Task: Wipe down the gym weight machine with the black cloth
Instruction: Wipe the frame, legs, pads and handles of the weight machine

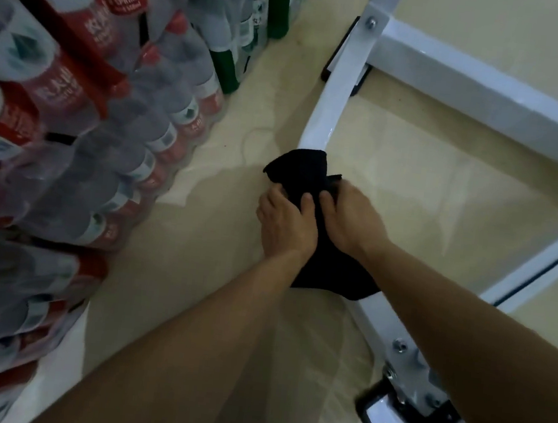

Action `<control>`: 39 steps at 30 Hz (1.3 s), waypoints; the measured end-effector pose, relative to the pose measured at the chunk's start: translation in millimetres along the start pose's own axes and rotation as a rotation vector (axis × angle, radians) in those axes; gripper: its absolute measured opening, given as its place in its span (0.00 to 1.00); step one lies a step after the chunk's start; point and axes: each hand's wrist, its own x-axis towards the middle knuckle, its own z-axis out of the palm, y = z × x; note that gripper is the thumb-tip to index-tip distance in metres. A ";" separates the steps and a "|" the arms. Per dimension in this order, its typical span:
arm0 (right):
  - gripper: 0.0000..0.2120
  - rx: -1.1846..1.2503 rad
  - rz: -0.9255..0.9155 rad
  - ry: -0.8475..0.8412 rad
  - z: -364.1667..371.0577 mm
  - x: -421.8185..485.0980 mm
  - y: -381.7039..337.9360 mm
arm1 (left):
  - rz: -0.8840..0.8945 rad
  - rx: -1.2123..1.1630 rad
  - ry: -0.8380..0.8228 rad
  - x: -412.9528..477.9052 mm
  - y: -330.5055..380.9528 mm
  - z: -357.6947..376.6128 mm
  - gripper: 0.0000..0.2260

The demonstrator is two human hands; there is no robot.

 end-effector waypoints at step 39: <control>0.22 0.717 0.133 0.356 -20.5 245.0 -23.4 | 0.361 -0.083 -0.381 244.2 144.8 62.1 0.18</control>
